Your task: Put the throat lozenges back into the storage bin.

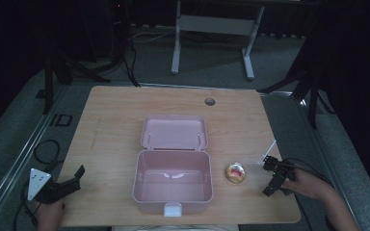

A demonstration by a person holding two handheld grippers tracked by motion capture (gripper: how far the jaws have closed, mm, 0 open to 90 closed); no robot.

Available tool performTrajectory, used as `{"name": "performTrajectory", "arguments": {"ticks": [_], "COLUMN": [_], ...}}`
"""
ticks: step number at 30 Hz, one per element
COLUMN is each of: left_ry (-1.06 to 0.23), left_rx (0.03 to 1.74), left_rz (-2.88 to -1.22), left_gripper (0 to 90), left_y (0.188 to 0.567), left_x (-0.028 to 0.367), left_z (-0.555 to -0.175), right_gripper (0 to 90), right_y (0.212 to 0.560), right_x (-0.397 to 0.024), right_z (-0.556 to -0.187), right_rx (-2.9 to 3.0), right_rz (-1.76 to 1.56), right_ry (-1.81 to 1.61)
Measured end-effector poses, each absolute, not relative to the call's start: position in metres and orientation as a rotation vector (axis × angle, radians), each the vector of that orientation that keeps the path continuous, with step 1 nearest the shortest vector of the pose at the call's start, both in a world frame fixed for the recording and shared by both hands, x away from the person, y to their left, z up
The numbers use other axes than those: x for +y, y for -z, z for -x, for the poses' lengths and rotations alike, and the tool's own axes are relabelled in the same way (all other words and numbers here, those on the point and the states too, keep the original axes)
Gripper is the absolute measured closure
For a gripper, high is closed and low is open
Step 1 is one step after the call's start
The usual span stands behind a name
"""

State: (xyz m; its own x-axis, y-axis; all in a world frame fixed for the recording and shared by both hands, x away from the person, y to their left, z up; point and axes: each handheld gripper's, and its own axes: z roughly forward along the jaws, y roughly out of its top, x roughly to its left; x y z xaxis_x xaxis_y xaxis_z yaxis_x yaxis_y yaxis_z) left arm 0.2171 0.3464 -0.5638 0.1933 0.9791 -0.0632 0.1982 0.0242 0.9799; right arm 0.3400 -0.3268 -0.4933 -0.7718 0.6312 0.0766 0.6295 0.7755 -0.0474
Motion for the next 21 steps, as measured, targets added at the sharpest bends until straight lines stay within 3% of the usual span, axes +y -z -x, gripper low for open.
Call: {"name": "performTrajectory", "arguments": {"ticks": [21], "left_ry": [-0.920], "left_rx": [1.212], "left_rz": [-1.406], "left_gripper": [1.9], "left_y": [0.564], "left_x": [0.347], "left_z": [-0.217], "right_gripper": [13.4], "right_y": [0.494], "right_x": [-0.268], "right_z": [-0.367], "right_rx": [-2.962], "right_rz": [0.854], "right_ry": [-0.009]}}
